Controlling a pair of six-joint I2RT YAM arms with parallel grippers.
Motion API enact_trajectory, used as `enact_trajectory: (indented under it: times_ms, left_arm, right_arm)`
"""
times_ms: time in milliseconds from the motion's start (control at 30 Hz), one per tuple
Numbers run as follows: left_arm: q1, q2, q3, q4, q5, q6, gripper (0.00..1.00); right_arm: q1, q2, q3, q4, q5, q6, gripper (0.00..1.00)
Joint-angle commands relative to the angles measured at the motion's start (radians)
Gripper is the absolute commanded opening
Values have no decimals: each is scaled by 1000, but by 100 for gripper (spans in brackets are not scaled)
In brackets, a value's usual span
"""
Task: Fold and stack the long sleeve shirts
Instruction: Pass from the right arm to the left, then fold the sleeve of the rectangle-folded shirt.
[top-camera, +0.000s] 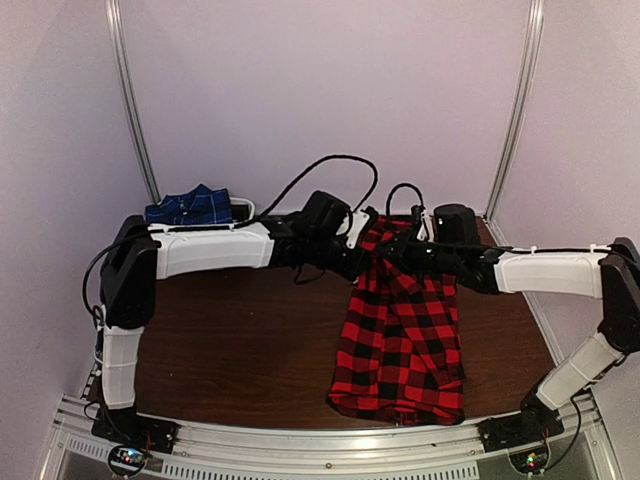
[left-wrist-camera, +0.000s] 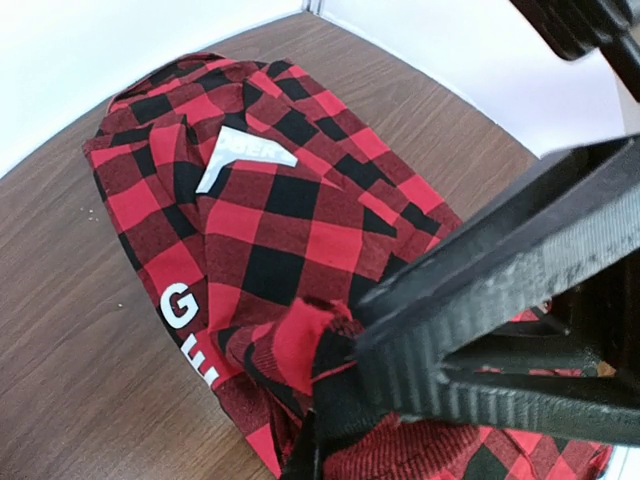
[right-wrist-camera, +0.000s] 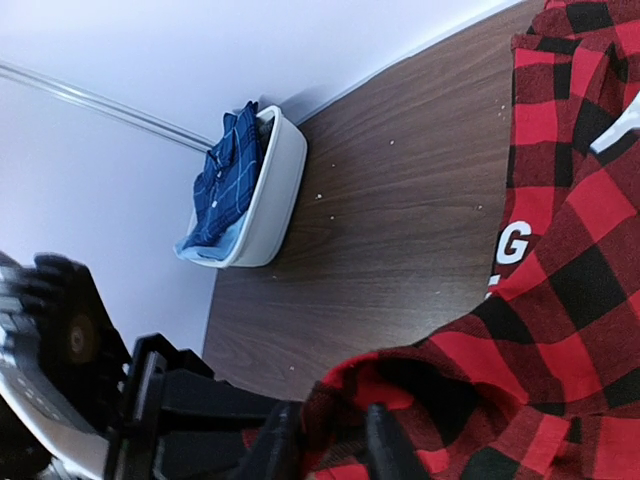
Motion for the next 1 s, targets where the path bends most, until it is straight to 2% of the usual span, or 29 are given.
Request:
enact_trajectory:
  times_ms: [0, 133, 333, 500, 633, 767, 867, 967]
  left_arm:
    - [2, 7, 90, -24, 2, 82, 0]
    - [2, -7, 144, -47, 20, 109, 0]
    - [2, 12, 258, -47, 27, 125, 0]
    - [2, 62, 380, -48, 45, 130, 0]
    - [2, 88, 442, -55, 68, 147, 0]
    - [2, 96, 457, -57, 79, 158, 0]
    - [2, 95, 460, -61, 65, 158, 0]
    - [2, 96, 460, -64, 64, 158, 0]
  right_arm:
    - [-37, -80, -17, -87, 78, -88, 37]
    - [-104, -131, -67, -126, 81, -130, 56]
    - [-149, -211, -141, -162, 158, -243, 59]
    - [-179, -252, -220, -144, 222, -300, 72]
    - [-251, -204, -228, -110, 168, -282, 73]
    - [-331, -102, -191, -40, 35, -253, 72]
    - [-342, -26, -141, -42, -13, -276, 71]
    - [-340, 2, -159, 0, -20, -275, 71]
